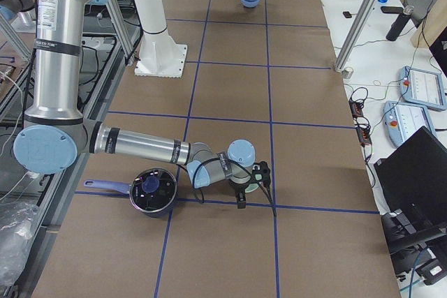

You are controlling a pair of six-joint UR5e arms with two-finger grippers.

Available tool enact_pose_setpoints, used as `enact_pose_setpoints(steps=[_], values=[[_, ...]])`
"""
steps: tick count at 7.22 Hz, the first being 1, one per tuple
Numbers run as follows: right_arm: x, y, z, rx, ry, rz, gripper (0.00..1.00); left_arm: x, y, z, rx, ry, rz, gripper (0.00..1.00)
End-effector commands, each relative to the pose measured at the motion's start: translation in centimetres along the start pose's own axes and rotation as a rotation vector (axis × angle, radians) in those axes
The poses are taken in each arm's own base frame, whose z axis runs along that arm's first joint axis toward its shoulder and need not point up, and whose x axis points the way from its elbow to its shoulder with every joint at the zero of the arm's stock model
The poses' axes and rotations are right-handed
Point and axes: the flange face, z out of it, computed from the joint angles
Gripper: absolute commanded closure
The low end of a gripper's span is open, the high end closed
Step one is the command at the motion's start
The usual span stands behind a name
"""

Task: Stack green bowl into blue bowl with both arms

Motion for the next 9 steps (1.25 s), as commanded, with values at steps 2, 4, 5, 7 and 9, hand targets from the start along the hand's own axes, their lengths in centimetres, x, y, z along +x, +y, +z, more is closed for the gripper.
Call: enact_pose_setpoints(steps=[2, 4, 5, 7, 9], values=[[-0.2, -0.4, -0.1, 0.003, 0.001, -0.001, 0.01, -0.8, 1.6, 0.3, -0.009, 0.0, 0.009, 0.03], [-0.5, -1.0, -0.3, 0.009, 0.001, -0.005, 0.01, -2.0, 4.5, 0.6, -0.002, 0.007, 0.01, 0.03], [-0.5, -1.0, -0.3, 0.009, 0.001, -0.006, 0.02, -2.1, 4.6, 0.7, -0.004, 0.005, 0.009, 0.03], [-0.6, -1.2, -0.4, 0.013, 0.0, -0.008, 0.2, -1.9, 4.7, 1.0, -0.01, 0.006, 0.008, 0.2], [-0.6, -2.4, 0.0, 0.012, 0.0, -0.008, 0.42, -1.4, 4.7, 1.4, -0.017, 0.009, 0.016, 0.33]])
